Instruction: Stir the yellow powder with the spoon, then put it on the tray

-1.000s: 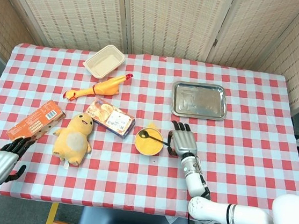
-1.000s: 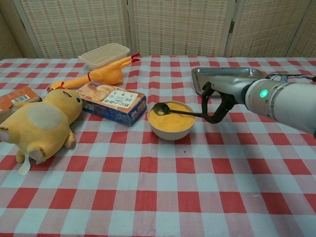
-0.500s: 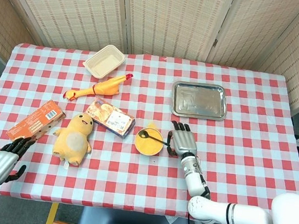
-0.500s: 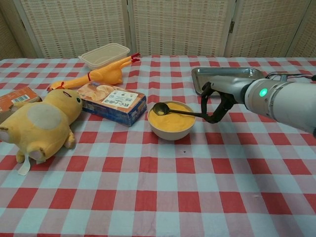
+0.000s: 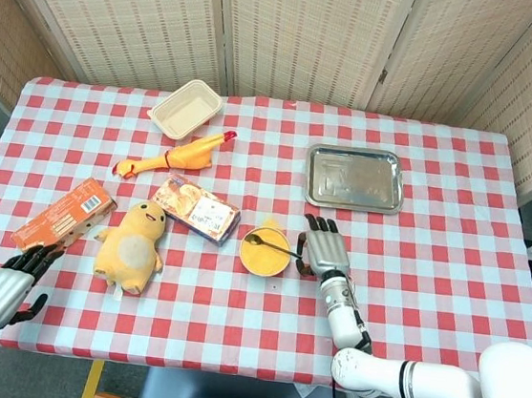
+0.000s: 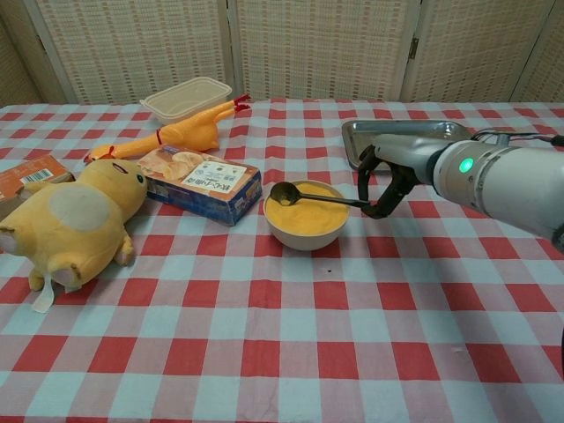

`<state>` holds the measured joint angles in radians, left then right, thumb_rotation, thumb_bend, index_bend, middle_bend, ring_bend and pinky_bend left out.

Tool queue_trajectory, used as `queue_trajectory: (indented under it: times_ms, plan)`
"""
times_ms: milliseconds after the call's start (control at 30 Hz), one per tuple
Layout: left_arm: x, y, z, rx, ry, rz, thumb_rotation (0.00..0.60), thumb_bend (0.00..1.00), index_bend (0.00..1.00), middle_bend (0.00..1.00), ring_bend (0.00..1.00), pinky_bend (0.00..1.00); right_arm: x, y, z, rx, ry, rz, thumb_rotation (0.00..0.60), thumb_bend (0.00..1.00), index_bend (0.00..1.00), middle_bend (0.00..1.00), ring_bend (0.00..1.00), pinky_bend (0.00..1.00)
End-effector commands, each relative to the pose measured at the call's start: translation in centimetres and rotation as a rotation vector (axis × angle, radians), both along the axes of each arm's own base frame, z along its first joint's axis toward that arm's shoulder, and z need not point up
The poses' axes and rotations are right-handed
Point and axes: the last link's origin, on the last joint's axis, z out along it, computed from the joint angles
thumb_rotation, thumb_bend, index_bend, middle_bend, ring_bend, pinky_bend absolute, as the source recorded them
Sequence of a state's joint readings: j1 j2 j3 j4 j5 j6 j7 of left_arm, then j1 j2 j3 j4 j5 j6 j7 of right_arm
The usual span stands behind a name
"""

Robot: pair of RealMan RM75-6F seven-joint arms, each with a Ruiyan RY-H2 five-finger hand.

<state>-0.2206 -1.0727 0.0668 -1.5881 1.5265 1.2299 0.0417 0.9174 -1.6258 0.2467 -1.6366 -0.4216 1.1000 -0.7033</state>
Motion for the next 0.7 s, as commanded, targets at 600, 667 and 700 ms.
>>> queue_trajectory:
  times_ms: [600, 667, 700]
  plan:
    - [0.04, -0.01, 0.00, -0.002, -0.003, -0.008, 0.600, 0.49, 0.00, 0.00, 0.00, 0.20, 0.04, 0.11, -0.22, -0.044, 0.005, 0.043, 0.600, 0.54, 0.67, 0.11, 0.00, 0.03]
    - [0.05, -0.05, -0.04, -0.004, -0.005, -0.009, 0.600, 0.49, 0.00, 0.00, 0.00, 0.20, 0.03, 0.19, -0.13, -0.060, 0.008, 0.060, 0.600, 0.55, 0.72, 0.14, 0.00, 0.05]
    - [0.03, -0.03, -0.04, -0.004, -0.004, -0.009, 0.600, 0.49, 0.00, 0.00, 0.00, 0.20, 0.04, 0.22, -0.07, -0.068, 0.008, 0.067, 0.600, 0.55, 0.74, 0.16, 0.00, 0.06]
